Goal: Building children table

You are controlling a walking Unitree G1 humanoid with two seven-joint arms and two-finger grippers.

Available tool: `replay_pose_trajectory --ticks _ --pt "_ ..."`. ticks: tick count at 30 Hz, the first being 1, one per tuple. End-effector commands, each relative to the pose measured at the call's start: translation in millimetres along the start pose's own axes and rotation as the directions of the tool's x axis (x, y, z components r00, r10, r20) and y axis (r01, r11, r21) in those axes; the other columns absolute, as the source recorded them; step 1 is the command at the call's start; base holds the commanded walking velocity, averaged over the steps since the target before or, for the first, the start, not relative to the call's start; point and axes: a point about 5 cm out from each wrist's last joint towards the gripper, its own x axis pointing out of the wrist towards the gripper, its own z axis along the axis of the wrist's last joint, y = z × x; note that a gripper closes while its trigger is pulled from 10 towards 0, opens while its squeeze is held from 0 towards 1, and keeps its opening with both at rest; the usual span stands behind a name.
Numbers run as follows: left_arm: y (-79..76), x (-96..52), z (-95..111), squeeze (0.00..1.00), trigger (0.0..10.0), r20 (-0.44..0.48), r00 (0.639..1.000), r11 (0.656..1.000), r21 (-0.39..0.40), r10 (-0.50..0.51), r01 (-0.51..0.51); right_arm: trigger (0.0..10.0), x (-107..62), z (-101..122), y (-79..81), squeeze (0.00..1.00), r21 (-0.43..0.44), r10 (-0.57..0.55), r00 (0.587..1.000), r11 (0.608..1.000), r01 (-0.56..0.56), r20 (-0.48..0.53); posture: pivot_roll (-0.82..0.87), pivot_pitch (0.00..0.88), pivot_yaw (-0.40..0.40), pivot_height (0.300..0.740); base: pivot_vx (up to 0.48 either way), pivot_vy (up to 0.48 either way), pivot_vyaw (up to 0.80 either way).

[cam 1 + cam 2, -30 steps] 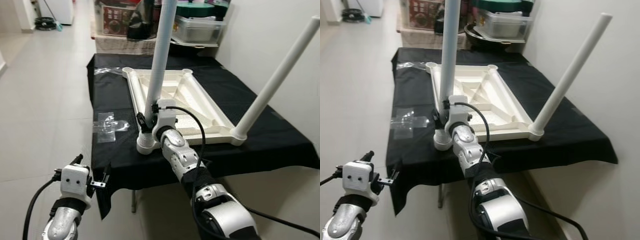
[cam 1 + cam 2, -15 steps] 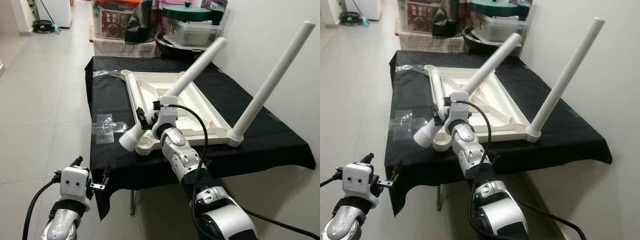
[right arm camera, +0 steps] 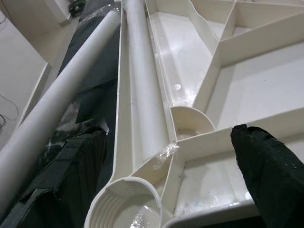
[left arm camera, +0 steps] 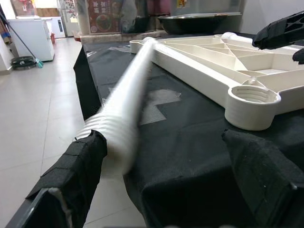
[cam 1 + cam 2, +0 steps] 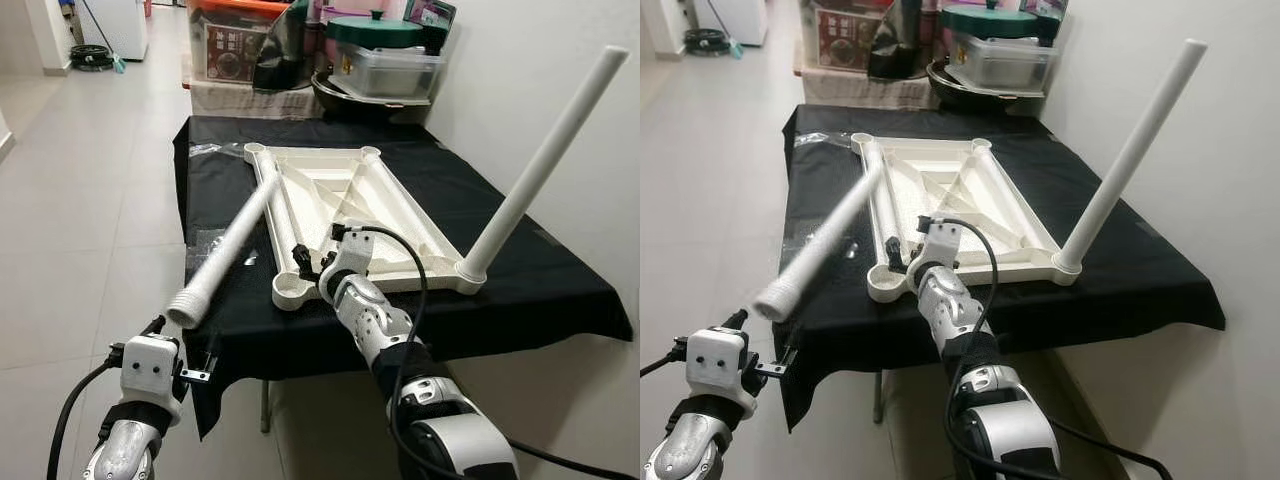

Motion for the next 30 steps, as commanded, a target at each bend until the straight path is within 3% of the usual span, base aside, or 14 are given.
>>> replay_pose_trajectory --ticks 1,6,8,11,15,16,17,19,20,24,30 --pt "1.5 -2.0 -2 0.00 10.0 -0.005 1.000 1.000 0.022 -0.004 0.004 10.0 -0.9 -16 4.3 1.00 0.059 0.009 0.998 0.998 -0.006 -0.061 0.16 0.000 -0.148 0.740 0.000 0.000 0.00" --pt "3.2 -1.5 -1 0.00 10.0 -0.003 1.000 1.000 0.025 0.001 -0.001 10.0 -1.0 -17 5.7 1.00 0.098 0.022 0.997 0.995 -0.015 -0.070 0.16 0.000 -0.148 0.740 0.000 0.000 0.00" --pt "4.1 -1.2 -1 0.00 10.0 0.000 1.000 1.000 0.025 0.004 -0.004 10.0 -1.3 -16 11.3 1.00 0.173 0.066 0.996 0.984 -0.053 -0.065 0.16 0.000 -0.147 0.740 0.000 0.000 0.00" --pt "4.3 -1.2 -1 0.00 10.0 0.001 1.000 1.000 0.025 0.003 -0.003 10.0 -1.6 -14 12.7 1.00 0.176 0.077 0.996 0.982 -0.067 -0.054 0.16 0.000 -0.146 0.740 0.000 0.000 0.00" --pt "4.8 -1.4 0 0.00 10.0 0.003 1.000 1.000 0.024 0.004 -0.004 10.0 -3.4 -1 16.6 1.00 0.094 0.123 0.992 0.988 -0.126 0.036 0.16 0.000 -0.145 0.740 0.000 0.000 0.00" --pt "5.2 -1.4 0 0.00 10.0 0.004 1.000 1.000 0.023 0.004 -0.005 10.0 -5.8 8 19.1 1.00 0.046 0.161 0.982 0.985 -0.166 0.103 0.15 0.000 -0.144 0.740 0.000 0.000 0.00" --pt "5.4 -1.3 1 0.00 10.0 0.007 1.000 1.000 0.022 0.005 -0.006 10.0 -9.7 17 23.0 0.80 -0.011 0.216 0.961 0.976 -0.218 0.172 0.15 0.000 -0.143 0.740 0.000 0.000 0.00" --pt "5.5 -1.2 1 0.00 10.0 0.008 1.000 1.000 0.022 0.006 -0.006 10.0 -12.6 22 25.6 0.80 -0.045 0.253 0.944 0.967 -0.249 0.210 0.15 0.000 -0.143 0.740 0.000 0.000 0.00" --pt "5.7 -1.2 2 0.00 10.0 0.010 1.000 1.000 0.021 0.008 -0.008 10.0 -17.1 27 27.9 0.00 -0.110 0.295 0.921 0.955 -0.276 0.255 0.15 0.000 -0.141 0.740 0.000 0.000 0.00" --pt "6.9 -1.5 2 0.00 10.0 0.011 1.000 1.000 0.019 0.016 -0.017 10.0 -24.9 32 27.6 0.00 -0.228 0.352 0.888 0.929 -0.293 0.296 0.15 0.000 -0.141 0.740 0.000 0.000 0.00" --pt "9.6 -2.0 3 0.00 10.0 0.014 0.999 0.999 0.013 0.033 -0.033 10.0 -28.3 31 20.5 0.00 -0.268 0.352 0.886 0.923 -0.275 0.302 0.14 0.000 -0.142 0.740 0.000 0.000 0.00"
